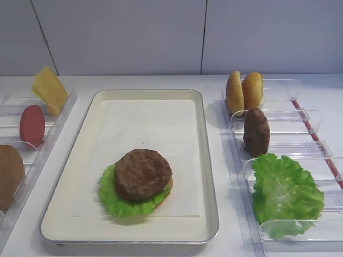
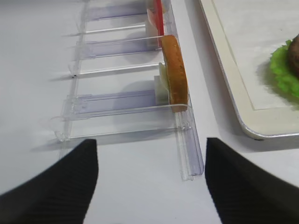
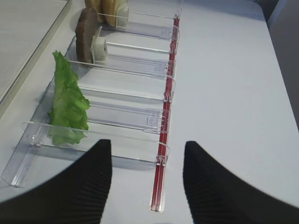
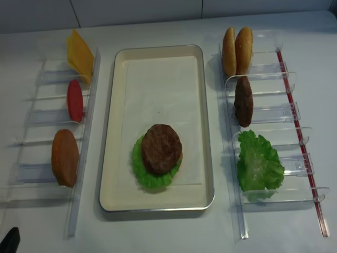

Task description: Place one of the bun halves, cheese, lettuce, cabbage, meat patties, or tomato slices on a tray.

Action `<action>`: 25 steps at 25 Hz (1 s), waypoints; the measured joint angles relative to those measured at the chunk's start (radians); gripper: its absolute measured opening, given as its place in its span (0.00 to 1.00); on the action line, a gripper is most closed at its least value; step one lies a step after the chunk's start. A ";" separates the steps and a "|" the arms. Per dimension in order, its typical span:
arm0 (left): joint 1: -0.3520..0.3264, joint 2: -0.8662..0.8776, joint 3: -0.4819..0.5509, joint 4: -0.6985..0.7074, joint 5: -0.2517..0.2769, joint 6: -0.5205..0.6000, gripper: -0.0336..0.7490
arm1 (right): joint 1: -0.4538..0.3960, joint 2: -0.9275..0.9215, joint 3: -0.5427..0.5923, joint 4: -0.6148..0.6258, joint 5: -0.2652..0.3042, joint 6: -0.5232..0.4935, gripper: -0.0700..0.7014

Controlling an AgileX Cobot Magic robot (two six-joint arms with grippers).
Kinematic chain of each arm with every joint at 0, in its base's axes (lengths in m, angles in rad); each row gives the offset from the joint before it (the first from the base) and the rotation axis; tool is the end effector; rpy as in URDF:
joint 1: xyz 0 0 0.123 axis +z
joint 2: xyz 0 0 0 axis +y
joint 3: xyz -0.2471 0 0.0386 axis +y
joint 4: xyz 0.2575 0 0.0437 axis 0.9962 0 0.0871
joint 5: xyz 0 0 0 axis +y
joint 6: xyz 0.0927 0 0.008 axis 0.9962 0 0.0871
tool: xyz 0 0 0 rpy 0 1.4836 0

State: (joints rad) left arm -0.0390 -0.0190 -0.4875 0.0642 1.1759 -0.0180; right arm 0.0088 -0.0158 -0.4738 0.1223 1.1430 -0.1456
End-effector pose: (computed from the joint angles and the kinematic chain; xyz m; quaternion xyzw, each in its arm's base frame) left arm 0.0339 0.0042 0.2689 0.0061 0.8798 0.0184 0.4749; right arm 0.0371 0.0107 0.2679 -0.0720 0.8719 0.0280 0.4836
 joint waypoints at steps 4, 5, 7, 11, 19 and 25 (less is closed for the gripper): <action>0.000 0.000 0.000 0.000 0.000 0.000 0.65 | 0.000 0.000 0.000 0.000 0.000 0.000 0.57; 0.000 0.000 0.000 0.000 0.000 0.000 0.65 | 0.000 0.000 0.000 0.000 0.000 0.000 0.56; 0.000 0.000 0.000 0.000 0.000 0.000 0.65 | 0.000 0.000 0.000 0.000 0.000 0.000 0.55; 0.000 0.000 0.000 0.000 0.000 0.000 0.65 | 0.000 0.000 0.000 0.000 0.000 0.000 0.54; 0.000 0.000 0.000 0.000 0.000 0.000 0.65 | 0.000 0.000 0.000 0.000 0.000 0.000 0.54; 0.000 0.000 0.000 0.000 0.000 0.000 0.65 | 0.000 0.000 0.000 0.000 0.000 -0.001 0.54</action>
State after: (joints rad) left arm -0.0390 -0.0190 -0.4875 0.0642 1.1759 -0.0180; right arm 0.0088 -0.0158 -0.4738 0.1223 1.1430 -0.1470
